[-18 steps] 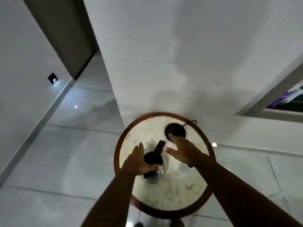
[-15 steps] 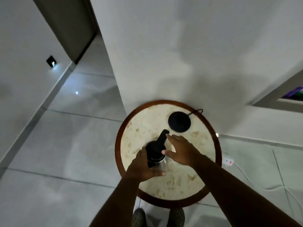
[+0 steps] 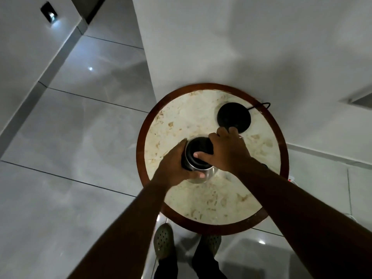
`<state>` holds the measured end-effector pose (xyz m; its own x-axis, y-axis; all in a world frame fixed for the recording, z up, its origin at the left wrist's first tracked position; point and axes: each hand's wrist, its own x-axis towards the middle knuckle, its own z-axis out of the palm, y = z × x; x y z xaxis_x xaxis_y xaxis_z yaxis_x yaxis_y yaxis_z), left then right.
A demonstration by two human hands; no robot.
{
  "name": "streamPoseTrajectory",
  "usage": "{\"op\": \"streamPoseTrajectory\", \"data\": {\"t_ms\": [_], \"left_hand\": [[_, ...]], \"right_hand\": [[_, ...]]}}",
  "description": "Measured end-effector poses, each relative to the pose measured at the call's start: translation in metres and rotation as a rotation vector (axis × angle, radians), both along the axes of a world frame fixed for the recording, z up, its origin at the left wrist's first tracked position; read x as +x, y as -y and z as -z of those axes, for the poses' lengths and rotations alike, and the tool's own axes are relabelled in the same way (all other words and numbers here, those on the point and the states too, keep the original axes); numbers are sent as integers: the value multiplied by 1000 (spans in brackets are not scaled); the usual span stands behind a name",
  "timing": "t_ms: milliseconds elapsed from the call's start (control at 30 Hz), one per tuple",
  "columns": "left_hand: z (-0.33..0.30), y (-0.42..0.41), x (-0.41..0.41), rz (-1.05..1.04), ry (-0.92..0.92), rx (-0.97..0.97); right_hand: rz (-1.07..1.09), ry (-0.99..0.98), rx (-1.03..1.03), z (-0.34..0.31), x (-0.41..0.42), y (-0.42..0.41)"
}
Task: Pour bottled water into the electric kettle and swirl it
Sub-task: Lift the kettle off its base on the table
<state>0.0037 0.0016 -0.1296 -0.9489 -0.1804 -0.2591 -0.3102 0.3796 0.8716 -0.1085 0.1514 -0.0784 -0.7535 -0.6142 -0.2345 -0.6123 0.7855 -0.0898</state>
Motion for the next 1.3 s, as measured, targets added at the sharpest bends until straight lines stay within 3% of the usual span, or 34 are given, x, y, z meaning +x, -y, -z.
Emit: {"op": "streamPoseTrajectory", "data": {"t_ms": [133, 367, 533, 667, 733, 900, 1067, 1133, 1200, 1300], "left_hand": [[-3, 4, -21, 119, 35, -98], [4, -18, -21, 0, -12, -72], [11, -36, -18, -155, -57, 19], [11, -35, -22, -130, -77, 35], [11, -32, -22, -108, -56, 51], [9, -26, -13, -135, 44, 31], [14, -24, 27, -485, 306, 135], [12, -34, 55, -463, 371, 0], [2, -52, 75, -377, 279, -146], [-33, -83, 60, -113, 0, -262]], "right_hand": [[189, 118, -27, 4, 0, -5], [65, 211, -109, -2, -18, -2], [36, 458, -225, -8, -47, -3], [192, 804, -448, -18, -71, -25], [365, 888, -598, -19, -81, -45], [855, 888, -647, -4, -77, -116], [809, 859, -464, 23, -6, -166], [754, 860, -444, 39, 26, -168], [692, 745, -528, 54, 48, -159], [655, 530, -799, 67, 64, -138]]}}
